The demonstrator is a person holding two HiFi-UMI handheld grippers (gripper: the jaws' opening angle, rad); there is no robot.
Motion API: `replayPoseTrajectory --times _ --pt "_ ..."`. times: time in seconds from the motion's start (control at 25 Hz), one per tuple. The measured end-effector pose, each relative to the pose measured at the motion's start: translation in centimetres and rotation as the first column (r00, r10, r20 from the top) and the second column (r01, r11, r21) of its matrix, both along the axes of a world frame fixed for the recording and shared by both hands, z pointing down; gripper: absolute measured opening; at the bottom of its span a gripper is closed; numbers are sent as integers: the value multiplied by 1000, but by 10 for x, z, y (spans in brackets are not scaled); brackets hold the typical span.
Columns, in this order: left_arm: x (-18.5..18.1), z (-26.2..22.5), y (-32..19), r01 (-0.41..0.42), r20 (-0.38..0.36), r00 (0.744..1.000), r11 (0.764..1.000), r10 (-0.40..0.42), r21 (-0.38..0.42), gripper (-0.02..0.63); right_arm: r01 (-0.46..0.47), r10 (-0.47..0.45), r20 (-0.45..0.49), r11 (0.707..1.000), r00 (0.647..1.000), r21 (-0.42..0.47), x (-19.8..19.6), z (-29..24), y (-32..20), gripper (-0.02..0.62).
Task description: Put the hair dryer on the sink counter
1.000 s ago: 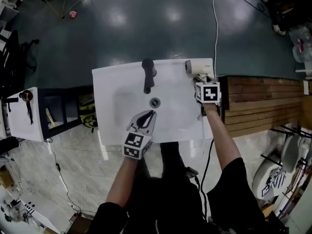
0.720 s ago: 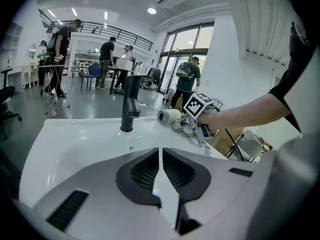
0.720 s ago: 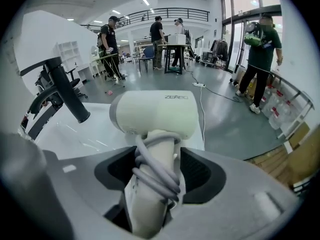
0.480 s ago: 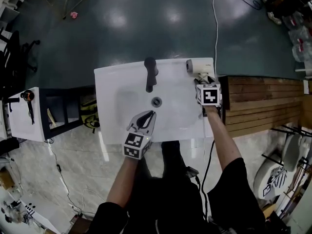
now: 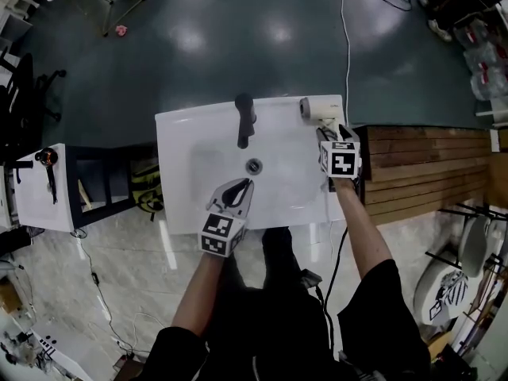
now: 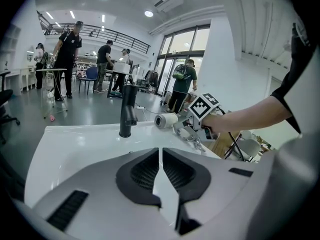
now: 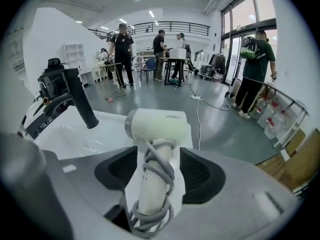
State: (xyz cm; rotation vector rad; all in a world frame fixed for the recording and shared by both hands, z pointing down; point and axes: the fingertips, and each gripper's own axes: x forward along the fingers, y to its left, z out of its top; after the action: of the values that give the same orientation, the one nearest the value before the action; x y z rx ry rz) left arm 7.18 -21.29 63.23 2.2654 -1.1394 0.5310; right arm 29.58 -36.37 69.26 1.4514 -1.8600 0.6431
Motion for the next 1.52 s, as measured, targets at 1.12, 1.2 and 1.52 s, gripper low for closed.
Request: replayPoseTrajectory --times 1.12,1.2,1.52 --pt "-22 -54 13 -102 18 995 989 100 108 28 61 -94 103 955 990 291 -48 -133 70 6" --pt "-22 -59 14 -108 16 994 987 107 118 28 48 -87 113 950 990 310 -50 -142 75 6" --pt "-28 -81 21 -136 28 991 979 134 154 28 42 -96 134 932 986 360 -68 -178 99 6"
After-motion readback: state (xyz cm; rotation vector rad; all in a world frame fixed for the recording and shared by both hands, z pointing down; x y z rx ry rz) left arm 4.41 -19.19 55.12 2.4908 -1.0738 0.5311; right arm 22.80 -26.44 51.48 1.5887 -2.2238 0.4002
